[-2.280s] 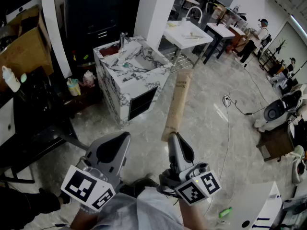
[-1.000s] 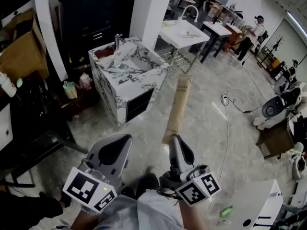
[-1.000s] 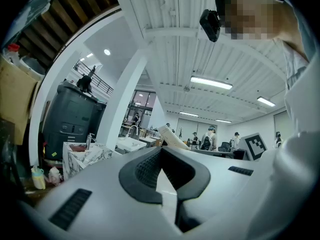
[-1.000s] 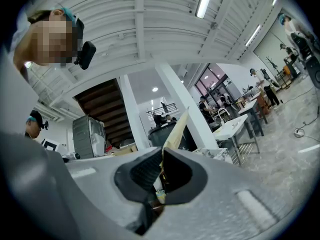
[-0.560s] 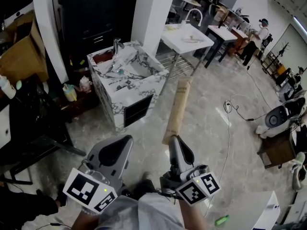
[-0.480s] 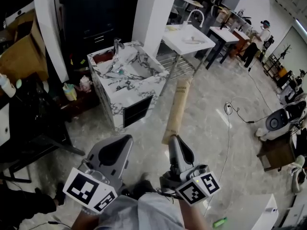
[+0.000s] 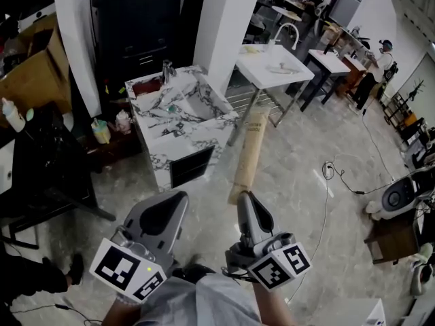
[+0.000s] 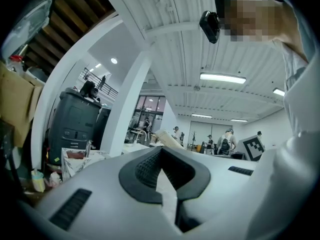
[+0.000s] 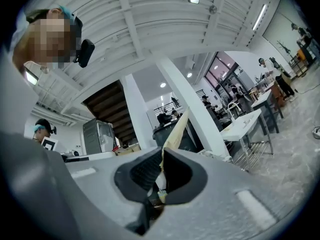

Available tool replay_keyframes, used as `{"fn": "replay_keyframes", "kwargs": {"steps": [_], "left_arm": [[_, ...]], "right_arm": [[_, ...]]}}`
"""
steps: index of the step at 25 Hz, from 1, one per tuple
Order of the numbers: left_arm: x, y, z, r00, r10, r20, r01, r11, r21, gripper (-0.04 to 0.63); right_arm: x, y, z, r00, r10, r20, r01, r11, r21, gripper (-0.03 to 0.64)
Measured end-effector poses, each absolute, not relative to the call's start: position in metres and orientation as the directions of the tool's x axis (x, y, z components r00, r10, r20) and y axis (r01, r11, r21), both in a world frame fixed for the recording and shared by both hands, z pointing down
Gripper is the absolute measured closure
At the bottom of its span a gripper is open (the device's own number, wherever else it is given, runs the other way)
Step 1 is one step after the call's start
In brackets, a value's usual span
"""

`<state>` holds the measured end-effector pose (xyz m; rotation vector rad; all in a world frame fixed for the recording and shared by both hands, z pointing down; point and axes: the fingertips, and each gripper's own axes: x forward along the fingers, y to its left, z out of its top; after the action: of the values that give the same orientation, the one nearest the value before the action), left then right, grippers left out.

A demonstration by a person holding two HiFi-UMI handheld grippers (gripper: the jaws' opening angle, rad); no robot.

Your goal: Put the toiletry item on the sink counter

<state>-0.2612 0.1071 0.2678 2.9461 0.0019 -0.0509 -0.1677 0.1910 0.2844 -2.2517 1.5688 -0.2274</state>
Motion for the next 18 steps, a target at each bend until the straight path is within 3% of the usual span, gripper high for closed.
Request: {"fn": "replay_keyframes", "kwargs": {"steps": [18], "left_arm": [[-0.189,0.156,0.265,0.995,-0.046,-0.087,-0.028,-0.981,0.193,0.592]], "right_arm": [[-0.097,0.246,0.291,0.322,-0.942,-0.095,-0.877,-0.259,-0.404,0.614]]}}
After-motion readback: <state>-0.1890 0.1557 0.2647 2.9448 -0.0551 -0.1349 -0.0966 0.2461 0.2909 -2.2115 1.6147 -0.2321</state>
